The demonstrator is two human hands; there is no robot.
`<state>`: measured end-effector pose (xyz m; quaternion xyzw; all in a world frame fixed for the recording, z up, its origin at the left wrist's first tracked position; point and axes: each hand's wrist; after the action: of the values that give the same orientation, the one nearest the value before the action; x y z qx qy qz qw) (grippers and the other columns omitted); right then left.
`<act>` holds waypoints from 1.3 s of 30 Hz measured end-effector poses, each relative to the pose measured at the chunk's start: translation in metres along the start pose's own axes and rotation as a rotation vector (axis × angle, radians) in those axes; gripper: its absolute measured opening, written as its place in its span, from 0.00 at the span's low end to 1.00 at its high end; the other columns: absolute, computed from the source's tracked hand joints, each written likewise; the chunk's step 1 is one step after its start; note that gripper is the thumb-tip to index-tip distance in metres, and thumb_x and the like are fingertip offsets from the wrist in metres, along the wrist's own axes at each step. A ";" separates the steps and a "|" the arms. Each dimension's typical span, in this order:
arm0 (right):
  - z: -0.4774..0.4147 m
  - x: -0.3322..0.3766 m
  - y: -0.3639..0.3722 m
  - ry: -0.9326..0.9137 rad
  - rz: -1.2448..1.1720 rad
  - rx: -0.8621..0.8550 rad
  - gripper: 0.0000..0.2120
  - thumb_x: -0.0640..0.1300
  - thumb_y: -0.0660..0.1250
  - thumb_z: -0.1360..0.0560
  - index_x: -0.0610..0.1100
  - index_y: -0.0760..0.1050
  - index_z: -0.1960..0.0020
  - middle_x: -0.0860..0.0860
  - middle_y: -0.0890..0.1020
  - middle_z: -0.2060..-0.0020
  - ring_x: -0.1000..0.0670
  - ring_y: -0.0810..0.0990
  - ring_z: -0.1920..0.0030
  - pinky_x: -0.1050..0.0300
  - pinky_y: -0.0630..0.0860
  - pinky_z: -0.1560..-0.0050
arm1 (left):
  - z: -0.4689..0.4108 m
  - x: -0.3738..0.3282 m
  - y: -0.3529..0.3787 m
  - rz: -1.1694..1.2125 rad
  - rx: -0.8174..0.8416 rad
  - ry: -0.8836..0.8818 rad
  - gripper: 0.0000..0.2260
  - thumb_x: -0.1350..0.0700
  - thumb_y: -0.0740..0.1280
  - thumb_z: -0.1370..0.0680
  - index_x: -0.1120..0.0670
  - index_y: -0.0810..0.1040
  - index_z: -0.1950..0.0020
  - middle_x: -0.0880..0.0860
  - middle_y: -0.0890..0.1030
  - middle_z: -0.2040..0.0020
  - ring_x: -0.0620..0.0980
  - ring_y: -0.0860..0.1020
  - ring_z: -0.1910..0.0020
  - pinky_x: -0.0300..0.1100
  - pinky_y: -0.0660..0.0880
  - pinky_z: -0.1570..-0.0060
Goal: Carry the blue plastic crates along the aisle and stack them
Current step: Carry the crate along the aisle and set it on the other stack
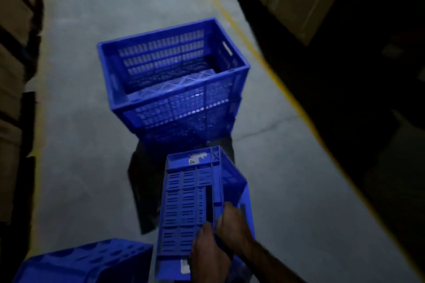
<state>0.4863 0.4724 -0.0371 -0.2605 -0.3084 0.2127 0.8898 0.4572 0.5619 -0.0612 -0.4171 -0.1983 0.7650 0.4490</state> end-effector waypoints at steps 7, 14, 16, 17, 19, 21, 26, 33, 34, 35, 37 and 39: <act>-0.011 -0.073 -0.021 0.017 -0.080 -0.085 0.16 0.43 0.58 0.24 0.35 0.68 0.40 0.38 0.79 0.46 0.42 0.79 0.50 0.51 0.75 0.55 | 0.014 -0.030 0.055 0.068 0.043 0.110 0.16 0.58 0.66 0.26 0.54 0.74 0.38 0.55 0.79 0.42 0.55 0.78 0.42 0.45 0.73 0.44; -0.017 -0.121 -0.016 -0.070 -0.176 -0.040 0.14 0.44 0.62 0.25 0.37 0.70 0.43 0.39 0.81 0.47 0.40 0.81 0.49 0.52 0.77 0.56 | 0.023 -0.026 0.099 0.206 0.008 0.151 0.13 0.61 0.73 0.33 0.47 0.75 0.56 0.45 0.80 0.60 0.47 0.79 0.58 0.32 0.69 0.63; -0.021 -0.131 -0.008 -0.097 -0.185 -0.006 0.15 0.45 0.62 0.24 0.36 0.71 0.43 0.40 0.81 0.47 0.40 0.81 0.49 0.54 0.76 0.58 | 0.020 -0.015 0.110 0.231 -0.004 0.148 0.12 0.62 0.73 0.33 0.48 0.74 0.58 0.47 0.80 0.60 0.47 0.78 0.60 0.32 0.70 0.64; -0.023 -0.136 -0.003 -0.122 -0.198 0.009 0.14 0.45 0.62 0.24 0.37 0.71 0.43 0.41 0.81 0.48 0.41 0.81 0.50 0.56 0.74 0.58 | 0.019 -0.009 0.113 0.248 -0.007 0.145 0.11 0.62 0.73 0.32 0.49 0.75 0.56 0.47 0.81 0.59 0.46 0.79 0.60 0.35 0.71 0.63; -0.026 -0.146 0.007 -0.165 -0.253 0.039 0.09 0.44 0.61 0.24 0.41 0.72 0.47 0.43 0.81 0.54 0.45 0.80 0.56 0.61 0.72 0.61 | 0.012 0.009 0.114 0.259 0.006 0.139 0.09 0.58 0.74 0.30 0.51 0.78 0.54 0.47 0.82 0.58 0.43 0.80 0.59 0.41 0.77 0.60; -0.029 -0.161 0.017 -0.164 -0.316 0.052 0.03 0.44 0.62 0.24 0.45 0.69 0.52 0.48 0.78 0.65 0.50 0.76 0.66 0.66 0.69 0.70 | -0.004 0.025 0.105 0.191 0.030 0.126 0.09 0.56 0.74 0.31 0.52 0.78 0.53 0.48 0.82 0.59 0.46 0.81 0.59 0.45 0.79 0.59; -0.053 -0.225 0.031 -0.007 -0.265 0.037 0.05 0.41 0.60 0.24 0.46 0.73 0.57 0.45 0.81 0.61 0.45 0.79 0.59 0.54 0.74 0.57 | -0.059 0.066 0.072 -0.067 0.064 0.169 0.09 0.58 0.73 0.29 0.55 0.77 0.51 0.52 0.80 0.57 0.51 0.78 0.60 0.40 0.69 0.62; -0.121 -0.322 0.021 0.157 -0.052 -0.157 0.11 0.43 0.61 0.22 0.36 0.78 0.52 0.37 0.83 0.55 0.40 0.81 0.56 0.50 0.75 0.55 | -0.140 0.160 0.084 -0.323 0.332 0.059 0.26 0.57 0.70 0.25 0.58 0.66 0.30 0.58 0.78 0.37 0.56 0.80 0.44 0.46 0.76 0.47; -0.132 -0.332 0.020 0.166 -0.035 -0.173 0.11 0.42 0.61 0.23 0.35 0.77 0.51 0.36 0.83 0.55 0.39 0.81 0.55 0.50 0.74 0.55 | -0.150 0.178 0.091 -0.321 0.362 0.038 0.28 0.56 0.71 0.25 0.58 0.64 0.28 0.58 0.77 0.36 0.56 0.79 0.43 0.48 0.76 0.46; -0.143 -0.343 0.022 0.178 -0.018 -0.186 0.11 0.42 0.61 0.23 0.35 0.77 0.51 0.36 0.82 0.54 0.38 0.80 0.54 0.50 0.74 0.55 | -0.157 0.196 0.100 -0.304 0.386 0.007 0.30 0.56 0.71 0.26 0.58 0.62 0.28 0.58 0.77 0.36 0.56 0.79 0.42 0.49 0.77 0.45; -0.163 -0.363 0.026 0.193 0.010 -0.209 0.09 0.41 0.61 0.23 0.36 0.76 0.54 0.35 0.82 0.52 0.37 0.81 0.53 0.52 0.72 0.56 | -0.169 0.225 0.118 -0.253 0.421 -0.045 0.36 0.51 0.73 0.30 0.60 0.62 0.28 0.59 0.79 0.39 0.56 0.80 0.44 0.46 0.78 0.49; -0.181 -0.381 0.033 0.200 0.044 -0.212 0.07 0.41 0.62 0.23 0.38 0.75 0.55 0.36 0.83 0.51 0.38 0.81 0.52 0.53 0.71 0.57 | -0.173 0.246 0.133 -0.171 0.420 -0.109 0.40 0.46 0.72 0.35 0.59 0.62 0.28 0.58 0.80 0.43 0.56 0.81 0.47 0.42 0.77 0.54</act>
<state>0.3242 0.2325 -0.3459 -0.3798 -0.2330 0.1714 0.8787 0.4680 0.6903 -0.3639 -0.2541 -0.0935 0.7701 0.5777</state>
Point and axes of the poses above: each hand's wrist, its own z-axis away from the middle knuckle, its own y-axis out of the palm, x = y × z
